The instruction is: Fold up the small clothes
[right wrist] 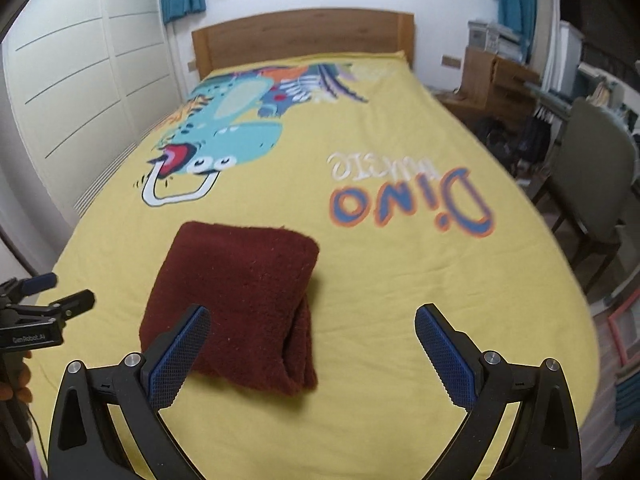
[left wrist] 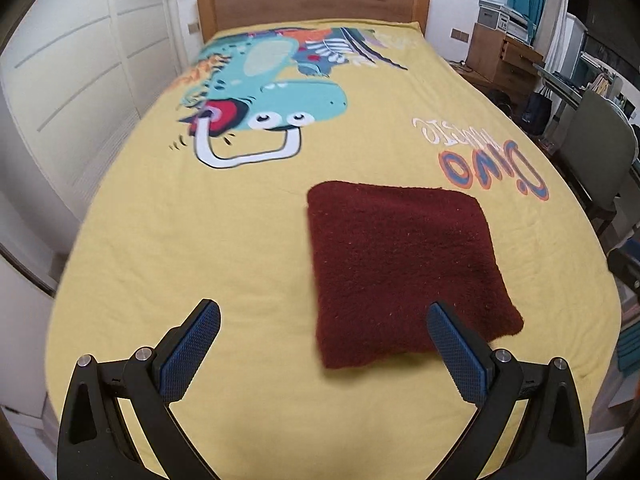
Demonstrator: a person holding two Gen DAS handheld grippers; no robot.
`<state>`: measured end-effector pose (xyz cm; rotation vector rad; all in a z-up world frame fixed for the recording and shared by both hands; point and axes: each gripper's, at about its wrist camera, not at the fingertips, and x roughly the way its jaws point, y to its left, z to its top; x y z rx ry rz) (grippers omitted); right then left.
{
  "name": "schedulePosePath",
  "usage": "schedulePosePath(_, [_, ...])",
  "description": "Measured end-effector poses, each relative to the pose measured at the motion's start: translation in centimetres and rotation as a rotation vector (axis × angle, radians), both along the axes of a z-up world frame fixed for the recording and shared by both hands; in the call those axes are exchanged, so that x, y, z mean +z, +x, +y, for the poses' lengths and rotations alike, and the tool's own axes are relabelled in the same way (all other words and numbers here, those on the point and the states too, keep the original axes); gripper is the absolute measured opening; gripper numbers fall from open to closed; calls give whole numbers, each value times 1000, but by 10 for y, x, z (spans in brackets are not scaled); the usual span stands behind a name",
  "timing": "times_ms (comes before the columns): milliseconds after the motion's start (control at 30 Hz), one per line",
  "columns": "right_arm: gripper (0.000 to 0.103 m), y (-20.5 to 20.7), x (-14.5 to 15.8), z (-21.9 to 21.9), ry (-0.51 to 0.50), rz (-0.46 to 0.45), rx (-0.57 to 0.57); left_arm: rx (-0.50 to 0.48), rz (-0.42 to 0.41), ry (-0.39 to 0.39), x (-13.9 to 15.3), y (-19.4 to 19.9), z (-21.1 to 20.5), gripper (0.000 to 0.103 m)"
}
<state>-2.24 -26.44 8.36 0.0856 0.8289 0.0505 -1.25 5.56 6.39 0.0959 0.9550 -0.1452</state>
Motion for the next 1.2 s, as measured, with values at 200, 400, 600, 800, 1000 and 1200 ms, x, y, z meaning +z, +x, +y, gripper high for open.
schedulePosePath(200, [102,-27,7,-8,-37,7,-38,35,8,45,2,-23,9,102])
schedulePosePath(400, [102,-44,-3,-12,-49,46,-45,53,48,34,-10,-36,18,102])
schedulePosePath(600, [102,-48,-6,-12,-43,54,-52,54,55,35,-12,-37,16,102])
schedulePosePath(800, [102,-50,-8,-12,-49,59,-48,49,62,42,-16,-37,12,102])
schedulePosePath(1000, [102,-51,-10,-13,-64,64,-55,45,65,47,-17,-38,10,102])
schedulePosePath(1200, [102,-52,-11,-15,-62,69,-57,46,69,42,-18,-37,11,102])
